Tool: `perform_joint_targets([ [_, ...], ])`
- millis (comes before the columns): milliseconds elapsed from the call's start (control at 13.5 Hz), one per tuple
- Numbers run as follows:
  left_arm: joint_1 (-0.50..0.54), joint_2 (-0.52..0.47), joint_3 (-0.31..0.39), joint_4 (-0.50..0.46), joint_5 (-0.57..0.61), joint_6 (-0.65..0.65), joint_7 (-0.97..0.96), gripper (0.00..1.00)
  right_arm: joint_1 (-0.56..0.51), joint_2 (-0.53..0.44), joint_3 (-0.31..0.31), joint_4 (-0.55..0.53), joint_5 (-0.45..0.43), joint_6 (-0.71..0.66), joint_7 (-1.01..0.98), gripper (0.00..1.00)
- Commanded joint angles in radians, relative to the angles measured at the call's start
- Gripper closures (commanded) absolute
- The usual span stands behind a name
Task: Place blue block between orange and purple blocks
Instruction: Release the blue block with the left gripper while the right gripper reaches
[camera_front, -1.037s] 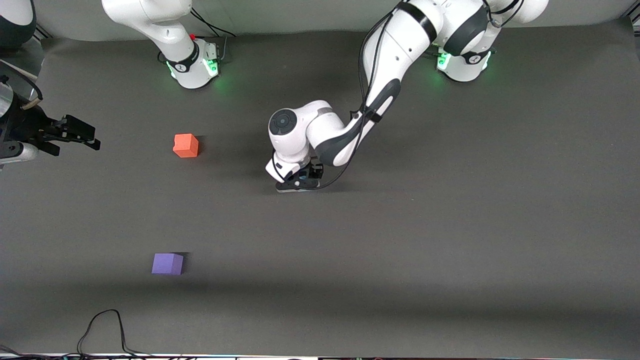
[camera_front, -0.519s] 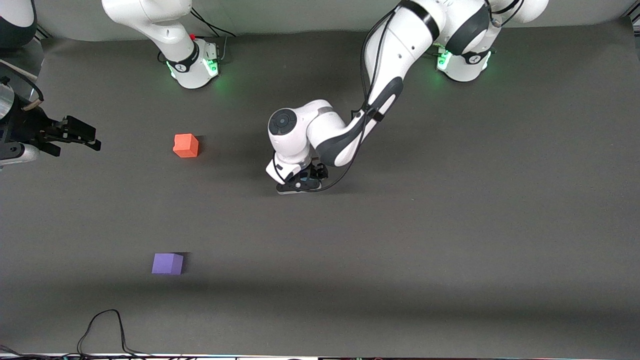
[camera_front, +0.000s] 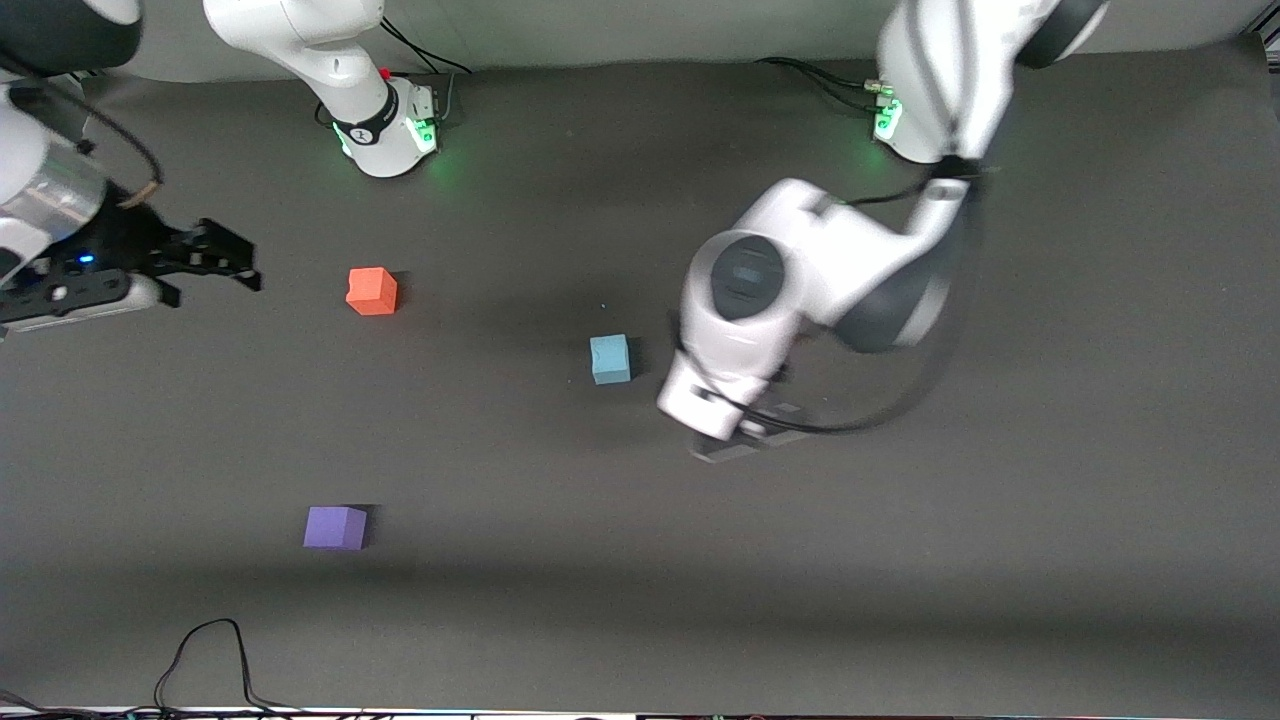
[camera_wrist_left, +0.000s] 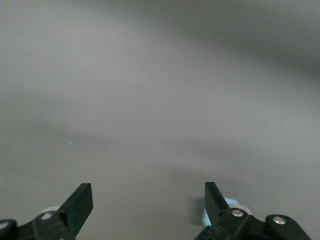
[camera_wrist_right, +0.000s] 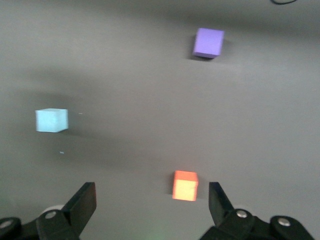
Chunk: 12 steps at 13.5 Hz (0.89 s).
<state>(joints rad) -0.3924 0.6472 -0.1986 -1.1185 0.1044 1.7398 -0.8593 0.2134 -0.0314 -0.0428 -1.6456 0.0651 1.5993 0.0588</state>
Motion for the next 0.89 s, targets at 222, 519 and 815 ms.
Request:
perform_joint_targets([
  [222, 0.341, -0.340, -0.010, -0.419, -0.051, -0.009, 0.441, 0.00, 0.377, 0.088, -0.003, 0.117, 0.013, 0.014, 0.520, 0.00],
  [519, 0.518, -0.518, -0.010, -0.625, -0.054, 0.004, 0.759, 0.00, 0.549, 0.197, -0.002, 0.219, 0.036, 0.011, 0.679, 0.00],
  [815, 0.593, -0.583, -0.005, -0.658, -0.071, -0.011, 0.879, 0.00, 0.575, 0.226, -0.002, 0.207, 0.056, 0.017, 0.673, 0.00],
])
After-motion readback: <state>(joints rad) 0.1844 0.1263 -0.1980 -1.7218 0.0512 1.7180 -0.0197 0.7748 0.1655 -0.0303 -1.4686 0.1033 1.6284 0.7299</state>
